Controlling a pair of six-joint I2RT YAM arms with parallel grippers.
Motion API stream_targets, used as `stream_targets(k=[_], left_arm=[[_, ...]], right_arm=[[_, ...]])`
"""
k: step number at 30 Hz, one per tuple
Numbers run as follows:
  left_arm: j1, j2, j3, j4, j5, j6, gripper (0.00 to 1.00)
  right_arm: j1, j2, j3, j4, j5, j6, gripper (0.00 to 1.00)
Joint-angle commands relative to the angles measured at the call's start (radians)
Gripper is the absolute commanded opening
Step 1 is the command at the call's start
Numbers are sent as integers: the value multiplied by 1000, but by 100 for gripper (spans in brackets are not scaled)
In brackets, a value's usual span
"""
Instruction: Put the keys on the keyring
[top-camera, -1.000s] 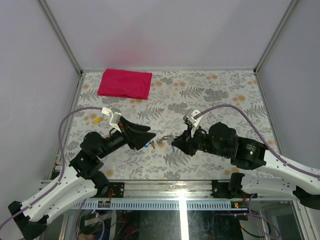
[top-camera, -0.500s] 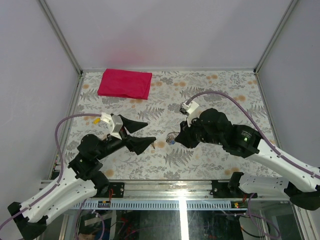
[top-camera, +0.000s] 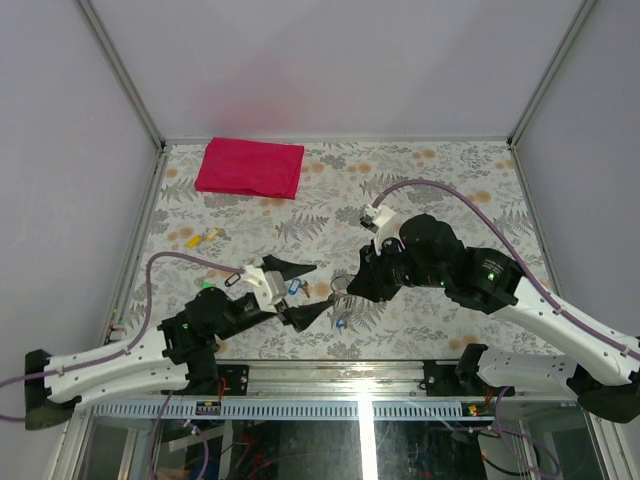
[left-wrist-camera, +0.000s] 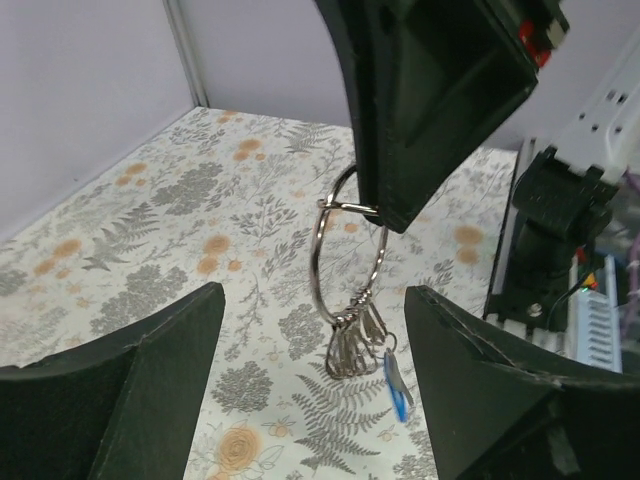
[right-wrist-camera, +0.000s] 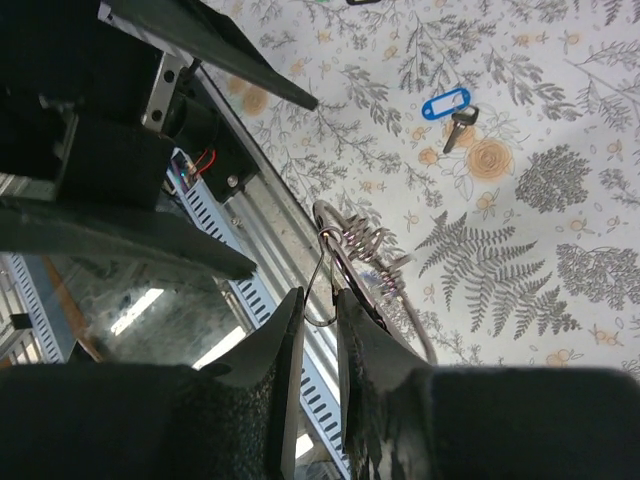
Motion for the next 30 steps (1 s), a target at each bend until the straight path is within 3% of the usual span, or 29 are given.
stream_targets(k=[1, 10, 16, 30], left_arm=[[-135, 67, 7, 165, -270, 245, 75], [-246, 183, -2, 335, -412, 463, 72], [-258, 225, 20, 353, -391, 562, 70], [-284, 265, 48, 341, -325, 691, 54]], right_arm=[[-6, 6, 59, 3, -48, 38, 0], [-5, 2, 81, -18, -80, 57, 0], [-6, 8, 82, -21, -109, 71, 0], [-5, 8, 84, -53, -135, 82, 1]])
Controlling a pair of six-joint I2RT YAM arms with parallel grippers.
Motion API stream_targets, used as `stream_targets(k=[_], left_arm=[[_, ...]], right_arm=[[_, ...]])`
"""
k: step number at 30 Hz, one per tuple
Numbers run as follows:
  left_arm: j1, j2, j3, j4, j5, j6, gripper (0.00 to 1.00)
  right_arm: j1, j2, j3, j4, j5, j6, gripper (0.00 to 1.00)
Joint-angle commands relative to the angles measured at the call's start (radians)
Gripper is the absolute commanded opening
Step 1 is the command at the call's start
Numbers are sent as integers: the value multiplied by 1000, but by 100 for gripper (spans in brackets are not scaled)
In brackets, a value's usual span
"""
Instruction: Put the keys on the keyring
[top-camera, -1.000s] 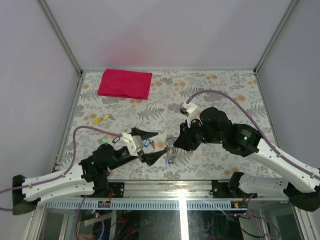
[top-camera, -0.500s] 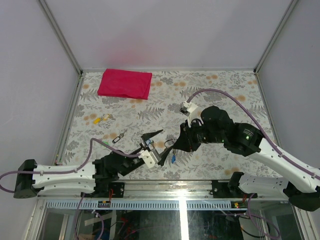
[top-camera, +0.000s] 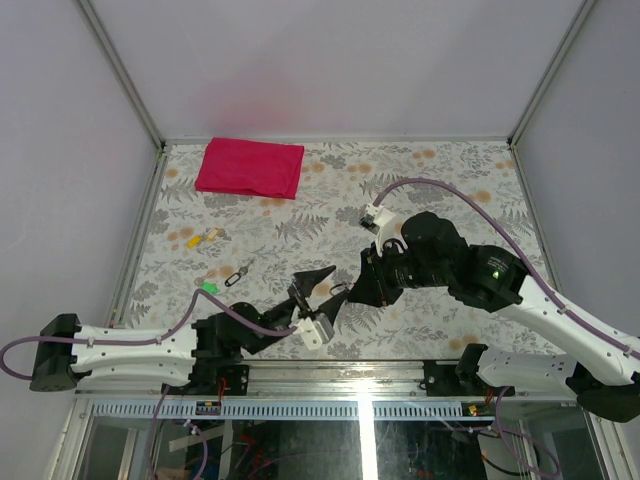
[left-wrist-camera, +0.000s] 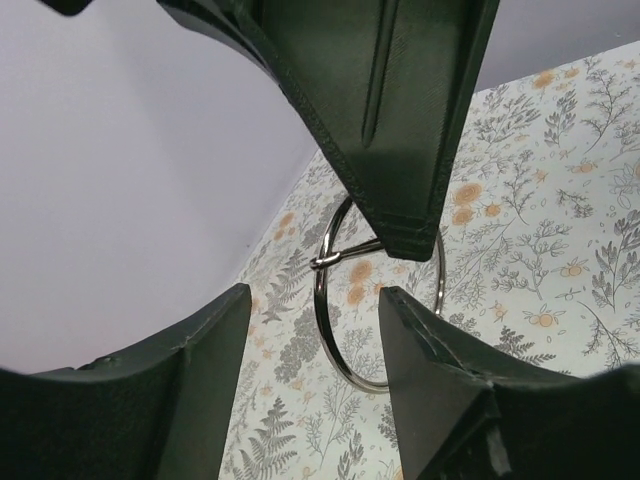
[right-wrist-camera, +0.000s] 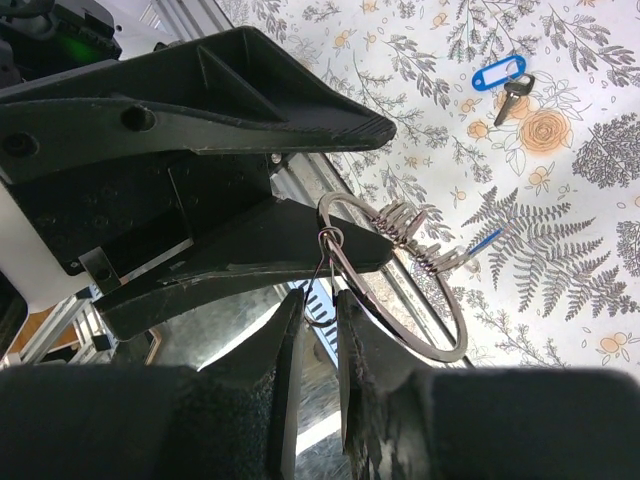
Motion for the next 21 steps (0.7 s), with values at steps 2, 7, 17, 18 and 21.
stream_targets(k=[2, 7, 17, 18, 21], left_arm=[[-16, 14, 48, 74, 23, 65, 54], [-26, 35, 70, 61, 32, 76, 49], [-53, 49, 96, 21, 10, 79, 33], [-55, 48, 96, 18, 5, 77, 32], [-61, 41, 101, -19, 13, 66, 29]], right_arm=[[-4, 2, 32, 19, -53, 13, 2], [-4, 5, 26, 20, -61, 12, 3], [-5, -5, 18, 9, -40, 10, 5], [-5, -5, 20, 8, -36, 10, 5], [-5, -11, 23, 4, -28, 11, 6]])
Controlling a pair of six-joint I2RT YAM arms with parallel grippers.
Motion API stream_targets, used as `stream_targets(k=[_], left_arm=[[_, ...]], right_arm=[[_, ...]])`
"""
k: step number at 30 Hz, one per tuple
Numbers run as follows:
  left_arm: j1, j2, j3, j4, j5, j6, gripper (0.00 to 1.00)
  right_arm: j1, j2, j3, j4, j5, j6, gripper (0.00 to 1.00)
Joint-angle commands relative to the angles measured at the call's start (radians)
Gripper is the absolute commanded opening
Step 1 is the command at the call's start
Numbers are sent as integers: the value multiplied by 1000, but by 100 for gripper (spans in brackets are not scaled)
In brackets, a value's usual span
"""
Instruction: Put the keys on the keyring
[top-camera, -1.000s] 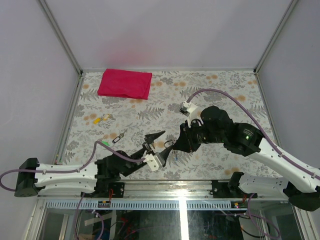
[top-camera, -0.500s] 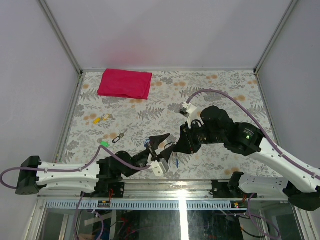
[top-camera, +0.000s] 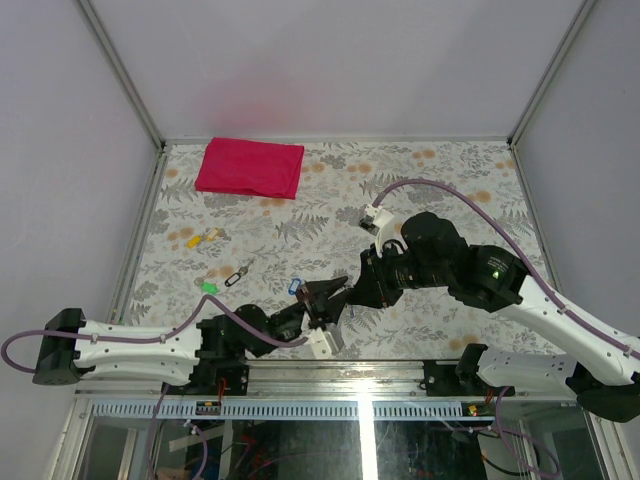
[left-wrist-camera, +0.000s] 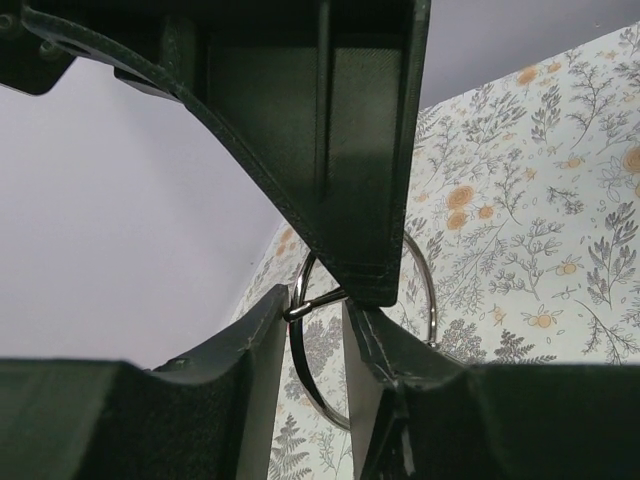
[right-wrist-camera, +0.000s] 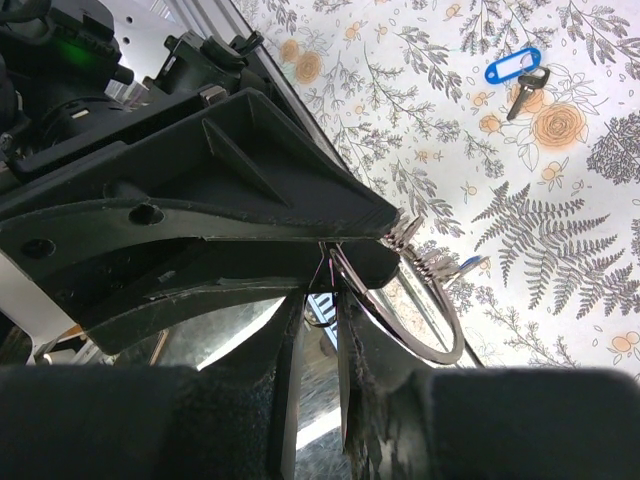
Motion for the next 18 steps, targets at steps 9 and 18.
stream_targets(k=[9, 18], left_arm=[[-17, -23, 72, -91, 3, -30, 16], [-17, -32, 96, -153, -29, -125, 2]], right_arm=[[-4, -18, 37, 9, 8, 3, 11], [-4, -68, 25, 67, -24, -34, 31]])
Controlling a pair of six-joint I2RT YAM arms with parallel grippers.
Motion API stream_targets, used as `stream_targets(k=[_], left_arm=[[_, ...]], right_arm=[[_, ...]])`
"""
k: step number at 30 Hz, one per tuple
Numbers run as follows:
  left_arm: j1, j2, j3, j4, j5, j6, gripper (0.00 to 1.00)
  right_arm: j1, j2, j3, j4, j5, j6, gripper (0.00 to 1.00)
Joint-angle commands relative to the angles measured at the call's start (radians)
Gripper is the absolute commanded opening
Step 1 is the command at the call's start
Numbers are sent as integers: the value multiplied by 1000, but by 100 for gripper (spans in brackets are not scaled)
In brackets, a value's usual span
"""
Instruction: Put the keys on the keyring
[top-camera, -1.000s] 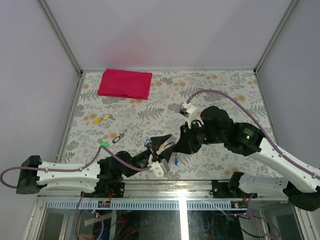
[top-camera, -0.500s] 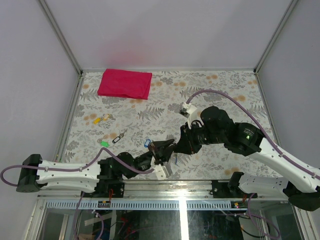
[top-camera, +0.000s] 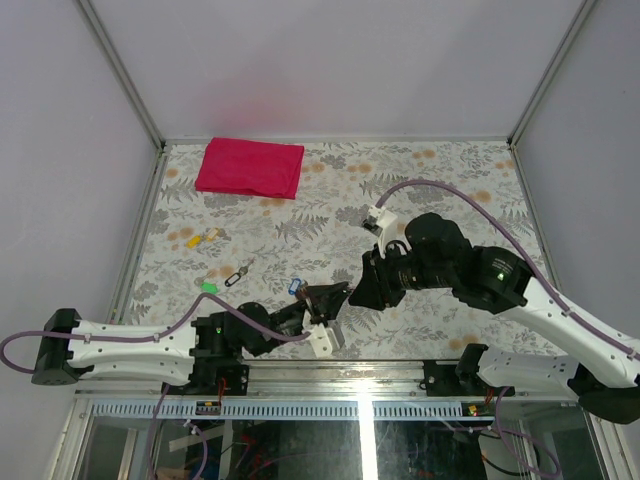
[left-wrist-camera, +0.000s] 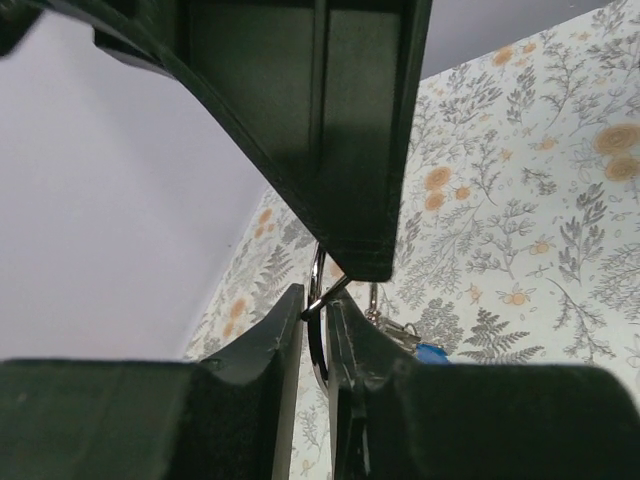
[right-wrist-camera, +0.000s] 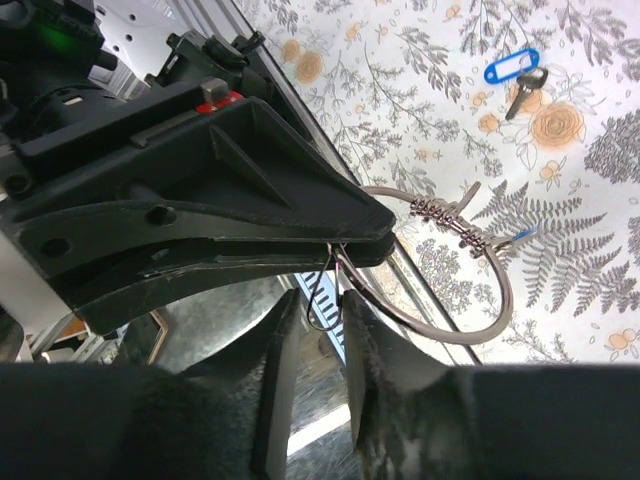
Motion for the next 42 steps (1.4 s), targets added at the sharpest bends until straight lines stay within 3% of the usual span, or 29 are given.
stream_targets(k=[1, 5, 13, 20, 25, 30, 35, 42], left_arm=[[-11, -14, 51, -38, -30, -105, 1], [-11, -29, 49, -68, -34, -212, 0], [-12, -86, 35, -72, -10, -430, 0], [-11, -135, 27, -43, 55, -619, 0], [-11, -144, 22, -9, 63, -755, 0], [-10, -138, 19, 7, 22, -841, 0], [-12, -139, -11, 72, -76, -854, 0], [-11, -110, -2, 110, -157, -827, 0]], right_arm=[[-5, -69, 23, 93, -23, -45, 36], [-5, -119, 14, 128, 9, -91, 45], [-5, -327, -165, 385, 99, -275, 48], [-5, -510, -417, 629, -37, -667, 49], [-4, -534, -477, 696, -156, -820, 49], [-5, -492, -470, 753, -238, -848, 45], [-4, -431, -418, 776, -166, -706, 40], [-5, -376, -414, 801, -94, -560, 42]])
